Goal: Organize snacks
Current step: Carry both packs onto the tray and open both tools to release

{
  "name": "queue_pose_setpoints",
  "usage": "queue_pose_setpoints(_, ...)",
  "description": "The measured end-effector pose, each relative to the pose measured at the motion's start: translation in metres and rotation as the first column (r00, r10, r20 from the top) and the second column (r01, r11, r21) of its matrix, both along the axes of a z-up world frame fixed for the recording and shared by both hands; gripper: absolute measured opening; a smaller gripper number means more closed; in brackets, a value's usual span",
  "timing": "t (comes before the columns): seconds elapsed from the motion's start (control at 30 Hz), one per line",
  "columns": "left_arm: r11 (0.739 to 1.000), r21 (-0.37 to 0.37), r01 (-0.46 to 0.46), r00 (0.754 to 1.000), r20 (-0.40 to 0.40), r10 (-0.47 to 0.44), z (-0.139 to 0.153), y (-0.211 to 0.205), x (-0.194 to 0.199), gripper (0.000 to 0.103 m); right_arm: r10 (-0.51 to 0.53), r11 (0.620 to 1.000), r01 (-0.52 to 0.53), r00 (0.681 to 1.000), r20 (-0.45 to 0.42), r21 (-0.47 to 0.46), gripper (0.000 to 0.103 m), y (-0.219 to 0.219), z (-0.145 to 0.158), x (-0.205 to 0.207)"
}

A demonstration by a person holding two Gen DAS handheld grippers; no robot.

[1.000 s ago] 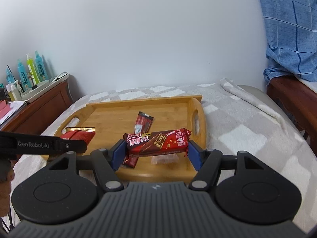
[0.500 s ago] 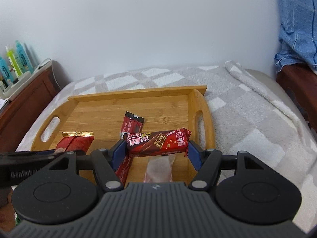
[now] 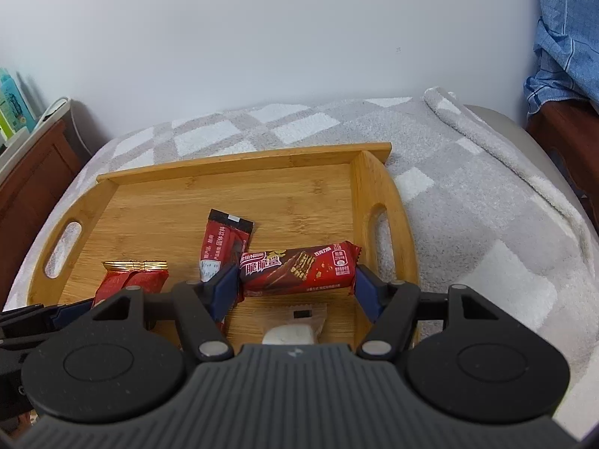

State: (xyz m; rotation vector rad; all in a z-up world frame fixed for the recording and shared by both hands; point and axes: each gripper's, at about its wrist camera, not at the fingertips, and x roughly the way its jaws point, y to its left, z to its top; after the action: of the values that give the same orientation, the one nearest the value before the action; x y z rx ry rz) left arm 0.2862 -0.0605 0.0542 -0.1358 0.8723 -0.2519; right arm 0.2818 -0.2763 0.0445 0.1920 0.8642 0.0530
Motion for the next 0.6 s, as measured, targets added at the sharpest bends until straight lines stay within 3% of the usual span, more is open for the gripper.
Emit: queue_pose_setpoints(0.6, 0.999, 0.042, 0.021, 1.000, 0.022, -0.022, -0.0071, -0.0100, -0.0009, 0.043, -0.002, 1.000, 0.002, 1.000, -0.013, 0.008, 0.069, 0.0018, -0.0109, 0.0041)
